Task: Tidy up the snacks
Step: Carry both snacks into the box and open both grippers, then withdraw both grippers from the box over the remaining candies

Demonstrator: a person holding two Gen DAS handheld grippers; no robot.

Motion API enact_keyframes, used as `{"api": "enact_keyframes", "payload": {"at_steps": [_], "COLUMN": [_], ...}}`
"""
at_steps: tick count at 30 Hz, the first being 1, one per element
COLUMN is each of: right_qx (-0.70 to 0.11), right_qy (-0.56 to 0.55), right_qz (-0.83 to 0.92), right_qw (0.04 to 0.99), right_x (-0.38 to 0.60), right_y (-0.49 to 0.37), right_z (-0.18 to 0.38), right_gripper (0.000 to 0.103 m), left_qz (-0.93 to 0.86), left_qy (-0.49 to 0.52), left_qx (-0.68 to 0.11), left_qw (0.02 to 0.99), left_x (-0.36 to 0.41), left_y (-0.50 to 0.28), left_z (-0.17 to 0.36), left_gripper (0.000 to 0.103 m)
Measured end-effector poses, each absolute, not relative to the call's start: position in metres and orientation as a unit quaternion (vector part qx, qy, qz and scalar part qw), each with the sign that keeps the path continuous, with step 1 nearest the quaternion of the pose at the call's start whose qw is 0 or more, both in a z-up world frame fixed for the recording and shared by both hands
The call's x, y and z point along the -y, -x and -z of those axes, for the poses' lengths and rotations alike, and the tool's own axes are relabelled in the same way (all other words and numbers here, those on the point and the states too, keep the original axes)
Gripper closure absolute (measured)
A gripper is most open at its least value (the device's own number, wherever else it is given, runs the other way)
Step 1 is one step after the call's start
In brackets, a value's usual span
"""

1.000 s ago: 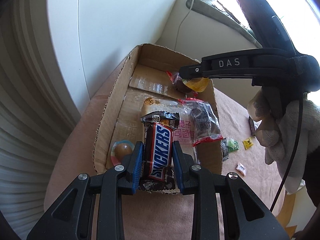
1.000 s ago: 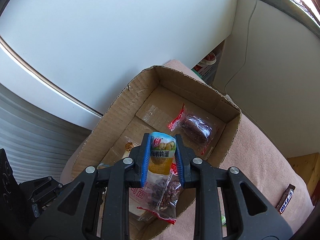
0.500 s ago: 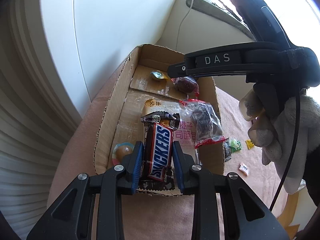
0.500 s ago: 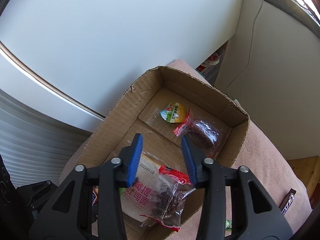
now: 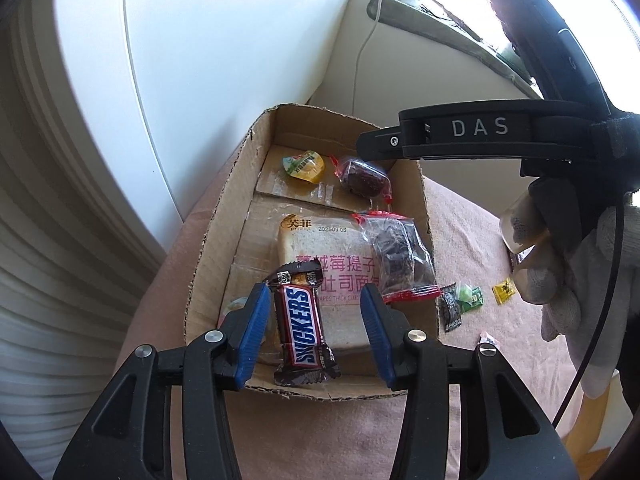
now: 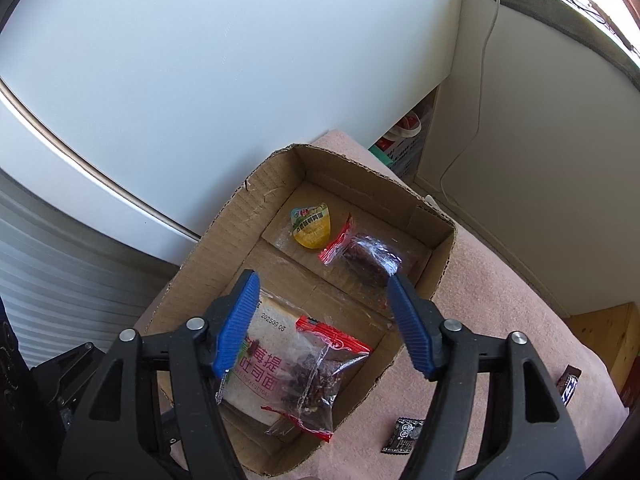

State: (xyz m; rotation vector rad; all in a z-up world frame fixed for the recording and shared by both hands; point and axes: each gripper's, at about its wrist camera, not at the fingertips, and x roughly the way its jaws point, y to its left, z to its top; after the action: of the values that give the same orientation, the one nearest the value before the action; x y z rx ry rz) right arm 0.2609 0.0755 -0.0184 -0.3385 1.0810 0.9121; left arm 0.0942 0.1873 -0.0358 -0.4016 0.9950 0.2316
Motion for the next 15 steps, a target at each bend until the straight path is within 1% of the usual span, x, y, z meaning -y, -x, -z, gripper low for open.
{"api": "enact_keyframes", "payload": {"at_steps": [1, 4, 5, 8, 10, 15], "right_qx": [-0.493, -0.492, -0.492, -0.489, -0.488, -0.495], "right_qy": [0.152, 0.142, 0.139, 0.127, 0.118, 0.088], "right_qz": [-0.416, -0.414, -0.411, -0.405, -0.400, -0.376], "right_qw": [0.749, 0.753, 0.755, 0.762, 0.767, 0.779], "right_x": [-0.072, -0.061, -0.057, -0.040, -0.027, 0.015], "right_y": [-0.261, -0.264, -0.265, -0.268, -0.271, -0.281], "right_z": [0.016, 0.011, 0.010, 0.004, 0.001, -0.002], "right_gripper": [0.030, 0.030, 0.029, 0.026, 0.025, 0.025], "left_qz": [-0.110, -0.113, -0.113, -0.108, -0.105, -0.084], "left_qy": [0.190, 0.186, 0.187, 0.185, 0.177, 0.168], "left_qx": [-0.473, -0.470, -0.468, -0.470, -0.470, -0.466], "left_qw": [0.853, 0.855, 0.856, 0.856, 0.859, 0.864], "left_x": [-0.186, -0.182, -0.182, -0.176, -0.169, -0.151], "left_y": [-0.094, -0.096, -0.097, -0.099, -0.101, -0.107], "left_z": [0.035, 0.032, 0.032, 0.030, 0.027, 0.020], "left_gripper": [0.057, 0.045, 0.044, 0.042, 0.039, 0.039]}}
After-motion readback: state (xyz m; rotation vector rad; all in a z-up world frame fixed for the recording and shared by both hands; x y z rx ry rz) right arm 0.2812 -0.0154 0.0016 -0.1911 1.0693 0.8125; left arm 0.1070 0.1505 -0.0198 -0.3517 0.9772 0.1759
